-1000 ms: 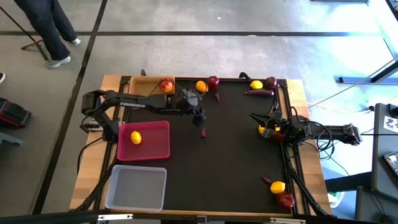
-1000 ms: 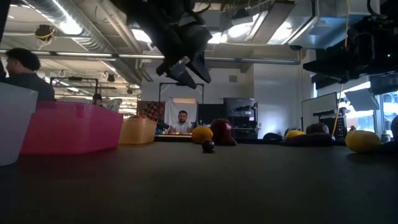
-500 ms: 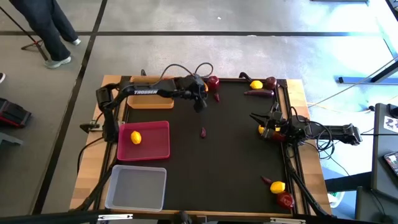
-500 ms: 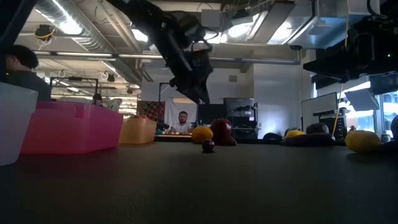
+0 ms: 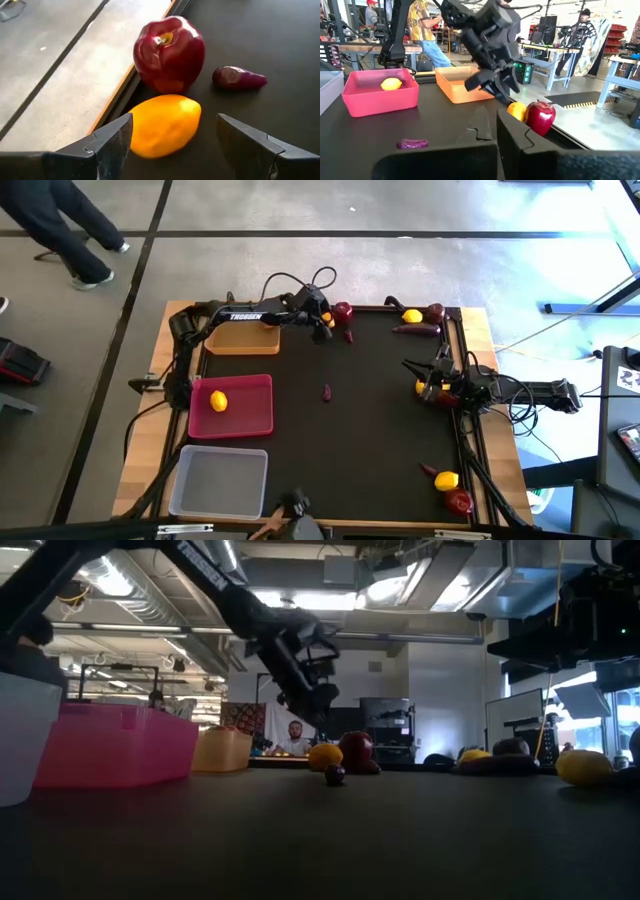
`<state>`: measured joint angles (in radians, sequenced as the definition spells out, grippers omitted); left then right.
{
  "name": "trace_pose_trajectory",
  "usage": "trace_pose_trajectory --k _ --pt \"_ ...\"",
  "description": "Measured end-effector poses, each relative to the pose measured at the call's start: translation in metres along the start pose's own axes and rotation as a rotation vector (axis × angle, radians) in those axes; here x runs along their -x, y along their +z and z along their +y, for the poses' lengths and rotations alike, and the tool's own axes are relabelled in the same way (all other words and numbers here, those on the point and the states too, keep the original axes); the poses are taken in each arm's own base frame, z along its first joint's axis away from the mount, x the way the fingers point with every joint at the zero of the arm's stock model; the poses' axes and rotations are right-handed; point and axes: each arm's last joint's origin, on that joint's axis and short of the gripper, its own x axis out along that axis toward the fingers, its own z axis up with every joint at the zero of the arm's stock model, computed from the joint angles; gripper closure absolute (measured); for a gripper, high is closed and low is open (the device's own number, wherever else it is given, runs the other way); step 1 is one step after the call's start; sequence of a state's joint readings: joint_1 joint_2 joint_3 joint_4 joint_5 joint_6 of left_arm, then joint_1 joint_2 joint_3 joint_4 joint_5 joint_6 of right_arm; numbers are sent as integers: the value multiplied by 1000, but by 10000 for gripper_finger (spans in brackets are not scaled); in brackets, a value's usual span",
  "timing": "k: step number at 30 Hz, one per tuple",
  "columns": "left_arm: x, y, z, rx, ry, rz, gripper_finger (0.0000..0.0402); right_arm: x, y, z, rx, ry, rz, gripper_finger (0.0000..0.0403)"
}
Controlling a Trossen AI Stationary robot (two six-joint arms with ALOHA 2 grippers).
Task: Sort produce into baskets
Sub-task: Put the top left lemon into the pink bin
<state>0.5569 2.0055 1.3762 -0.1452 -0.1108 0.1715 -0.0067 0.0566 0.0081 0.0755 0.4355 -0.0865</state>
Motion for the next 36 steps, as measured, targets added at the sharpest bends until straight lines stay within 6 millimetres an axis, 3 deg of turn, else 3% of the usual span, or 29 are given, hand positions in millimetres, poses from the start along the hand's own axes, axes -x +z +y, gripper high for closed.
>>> trace_pose_trajectory --k 11,20,24,30,36 --pt "-29 -14 8 34 -4 -6 121 0 0 0 -4 -3 -2 402" --pt "-29 -18 16 151 -29 29 121 0 0 0 -3 -1 -1 402" --pt "-25 -22 17 186 -58 88 121 0 0 0 -3 0 -1 402" --pt "-4 -19 0 149 -93 158 121 0 0 0 -3 0 0 402" --pt "25 6 -5 108 -89 41 121 0 0 0 -3 1 0 402"
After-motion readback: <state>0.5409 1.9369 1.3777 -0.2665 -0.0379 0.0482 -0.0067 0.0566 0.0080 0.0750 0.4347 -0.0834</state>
